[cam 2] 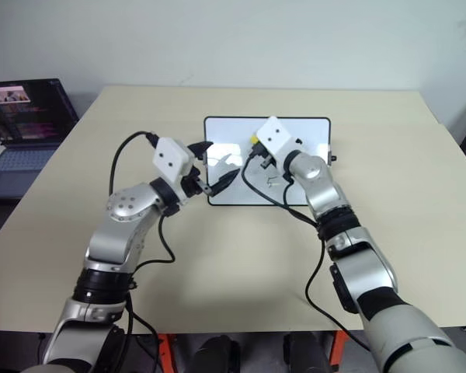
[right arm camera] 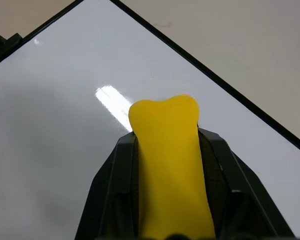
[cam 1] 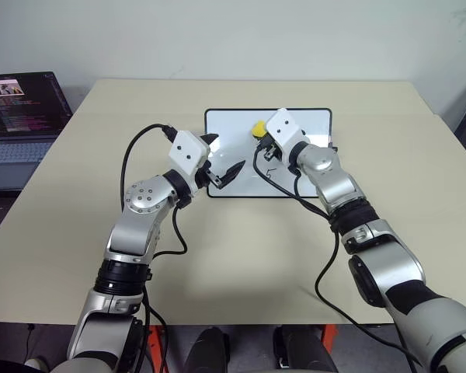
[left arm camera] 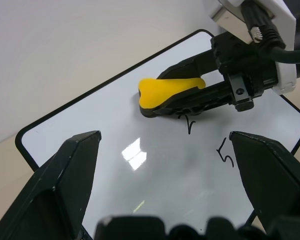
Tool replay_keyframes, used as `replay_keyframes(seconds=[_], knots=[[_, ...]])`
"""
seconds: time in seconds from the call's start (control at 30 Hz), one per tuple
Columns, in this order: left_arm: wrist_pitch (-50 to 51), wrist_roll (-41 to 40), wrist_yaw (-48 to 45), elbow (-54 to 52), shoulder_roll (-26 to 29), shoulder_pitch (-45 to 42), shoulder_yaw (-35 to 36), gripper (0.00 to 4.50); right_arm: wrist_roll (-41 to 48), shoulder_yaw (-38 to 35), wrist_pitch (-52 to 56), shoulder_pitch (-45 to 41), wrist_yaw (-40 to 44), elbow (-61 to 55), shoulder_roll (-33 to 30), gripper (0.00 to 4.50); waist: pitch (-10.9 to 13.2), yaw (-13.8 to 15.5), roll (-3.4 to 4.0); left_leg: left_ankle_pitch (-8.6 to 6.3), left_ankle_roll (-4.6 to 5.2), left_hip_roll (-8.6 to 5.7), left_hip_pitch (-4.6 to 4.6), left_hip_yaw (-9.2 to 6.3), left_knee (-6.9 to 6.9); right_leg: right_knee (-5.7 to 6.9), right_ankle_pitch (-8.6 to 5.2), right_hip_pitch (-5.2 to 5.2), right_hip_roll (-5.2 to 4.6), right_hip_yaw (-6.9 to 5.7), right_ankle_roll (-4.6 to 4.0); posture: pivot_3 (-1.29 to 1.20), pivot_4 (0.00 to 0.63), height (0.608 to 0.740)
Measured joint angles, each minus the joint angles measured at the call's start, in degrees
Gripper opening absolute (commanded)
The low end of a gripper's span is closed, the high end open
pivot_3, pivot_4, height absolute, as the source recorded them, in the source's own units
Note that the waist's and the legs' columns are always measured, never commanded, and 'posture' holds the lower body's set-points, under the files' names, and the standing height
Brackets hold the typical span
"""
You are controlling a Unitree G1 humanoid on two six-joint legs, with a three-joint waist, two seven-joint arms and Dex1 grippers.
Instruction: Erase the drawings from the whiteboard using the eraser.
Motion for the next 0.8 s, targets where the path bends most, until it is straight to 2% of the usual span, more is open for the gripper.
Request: replay_keyframes(seconds=[0.8], knots=[[-0.38, 0.01, -0.61, 1.07, -0.4, -0.71, -0.05, 4.5, 0.05, -0.44, 2.52, 4.56, 1.1, -6.72, -6.07, 1.3, -0.02, 0.14, -0.03, 0.0, 0.01, -0.02, 0.15, -0.05, 0.05, 0.02, 0.0, 0.18, -0.01, -0.04, 0.0, 0.0, 0.15, 0.74]])
